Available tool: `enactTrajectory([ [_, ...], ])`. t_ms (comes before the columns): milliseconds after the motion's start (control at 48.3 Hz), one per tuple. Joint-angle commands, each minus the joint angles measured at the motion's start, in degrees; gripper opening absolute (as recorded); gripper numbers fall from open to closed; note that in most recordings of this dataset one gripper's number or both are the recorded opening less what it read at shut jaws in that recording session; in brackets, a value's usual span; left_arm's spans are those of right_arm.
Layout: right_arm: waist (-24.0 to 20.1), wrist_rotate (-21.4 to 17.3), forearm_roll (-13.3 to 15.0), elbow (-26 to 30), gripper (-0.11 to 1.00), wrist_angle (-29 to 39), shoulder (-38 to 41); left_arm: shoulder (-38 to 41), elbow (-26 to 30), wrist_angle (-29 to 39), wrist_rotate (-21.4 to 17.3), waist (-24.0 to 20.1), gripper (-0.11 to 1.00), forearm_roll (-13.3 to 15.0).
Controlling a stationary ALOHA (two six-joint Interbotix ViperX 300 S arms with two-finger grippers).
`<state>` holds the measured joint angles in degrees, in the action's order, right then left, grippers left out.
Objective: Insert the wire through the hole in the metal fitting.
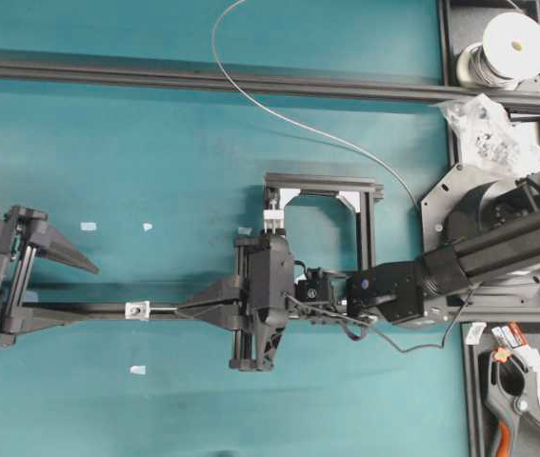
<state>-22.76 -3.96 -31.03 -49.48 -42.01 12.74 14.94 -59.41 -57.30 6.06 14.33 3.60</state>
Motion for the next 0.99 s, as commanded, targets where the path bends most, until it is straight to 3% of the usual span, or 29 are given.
enactTrajectory([
  [0,0.18,0.09,0.0,0.97,-0.01,-1.23,-0.53,-0.97,0.44,-0.26,0.0,0.18,0.83,-0.18],
  [974,2.02,1.67,0.26,5.45,-0.01,-1.32,3.08,-0.97,1.41,-0.18,-0.18,0.18,0.82,-0.18],
])
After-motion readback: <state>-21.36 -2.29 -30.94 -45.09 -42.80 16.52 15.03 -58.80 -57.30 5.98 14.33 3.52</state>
